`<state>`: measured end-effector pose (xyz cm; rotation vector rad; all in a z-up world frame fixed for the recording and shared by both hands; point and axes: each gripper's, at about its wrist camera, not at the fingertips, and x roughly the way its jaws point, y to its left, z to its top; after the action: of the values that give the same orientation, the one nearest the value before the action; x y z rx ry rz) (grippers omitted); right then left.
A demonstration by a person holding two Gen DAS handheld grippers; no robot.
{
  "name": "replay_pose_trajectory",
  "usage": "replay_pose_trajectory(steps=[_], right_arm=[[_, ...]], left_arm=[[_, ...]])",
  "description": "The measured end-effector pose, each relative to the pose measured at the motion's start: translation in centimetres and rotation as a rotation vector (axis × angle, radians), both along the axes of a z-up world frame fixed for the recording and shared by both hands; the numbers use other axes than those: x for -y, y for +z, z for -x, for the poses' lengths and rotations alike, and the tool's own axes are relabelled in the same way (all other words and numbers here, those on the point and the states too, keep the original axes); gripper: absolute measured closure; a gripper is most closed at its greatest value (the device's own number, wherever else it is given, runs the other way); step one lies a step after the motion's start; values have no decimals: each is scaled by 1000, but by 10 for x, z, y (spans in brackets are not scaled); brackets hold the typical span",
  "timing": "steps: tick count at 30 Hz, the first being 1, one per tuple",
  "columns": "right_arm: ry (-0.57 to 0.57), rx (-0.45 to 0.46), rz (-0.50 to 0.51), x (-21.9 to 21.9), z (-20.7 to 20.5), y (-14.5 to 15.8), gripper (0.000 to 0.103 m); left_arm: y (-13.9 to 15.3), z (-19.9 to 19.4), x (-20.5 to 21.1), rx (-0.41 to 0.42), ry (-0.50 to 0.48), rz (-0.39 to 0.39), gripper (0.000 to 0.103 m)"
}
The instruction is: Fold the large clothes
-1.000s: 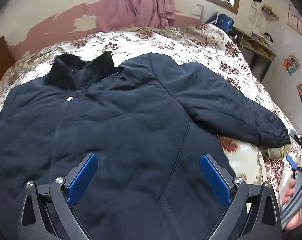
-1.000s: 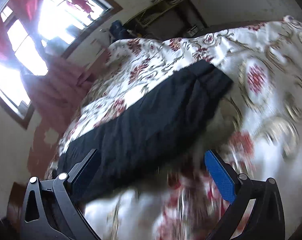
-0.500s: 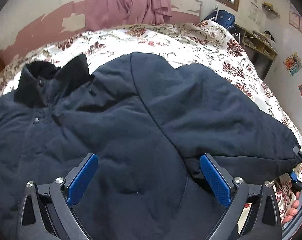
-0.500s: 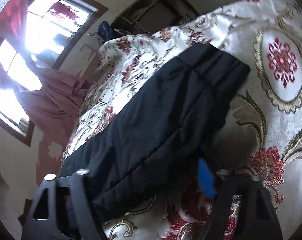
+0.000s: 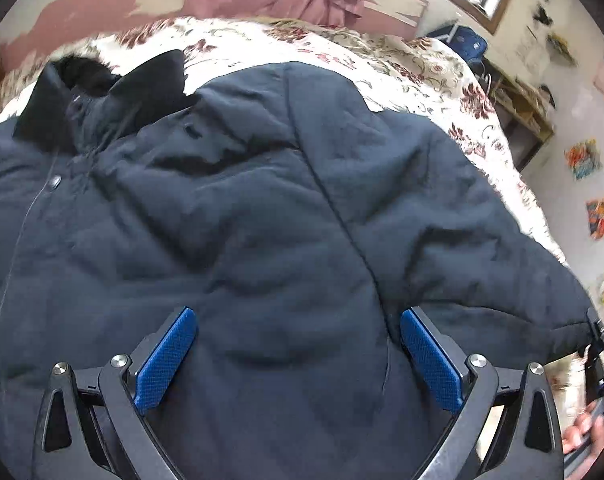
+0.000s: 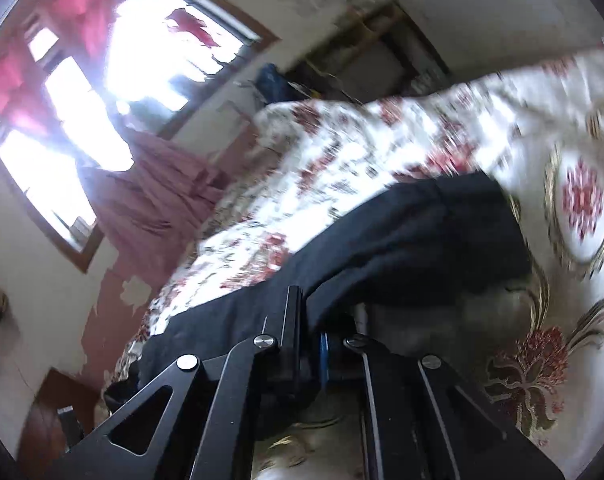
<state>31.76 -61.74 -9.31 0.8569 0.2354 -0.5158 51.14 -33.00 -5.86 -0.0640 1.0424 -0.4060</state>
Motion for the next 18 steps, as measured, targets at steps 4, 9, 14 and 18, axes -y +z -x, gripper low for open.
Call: replay_pose_trajectory(steps=[4, 9, 14, 18], right_arm=[[23, 0, 153, -23, 3, 51, 96], [112, 4, 290, -67, -14, 121, 96], [254, -23, 518, -161, -35, 179, 96], [388, -59, 687, -245, -57, 202, 96]], left_arm=[[29, 17, -41, 30, 7, 46, 1], [56, 35, -101, 38, 41, 11, 1], [71, 45, -181, 34, 116, 10, 1], [74, 53, -255, 33, 191, 20, 1]])
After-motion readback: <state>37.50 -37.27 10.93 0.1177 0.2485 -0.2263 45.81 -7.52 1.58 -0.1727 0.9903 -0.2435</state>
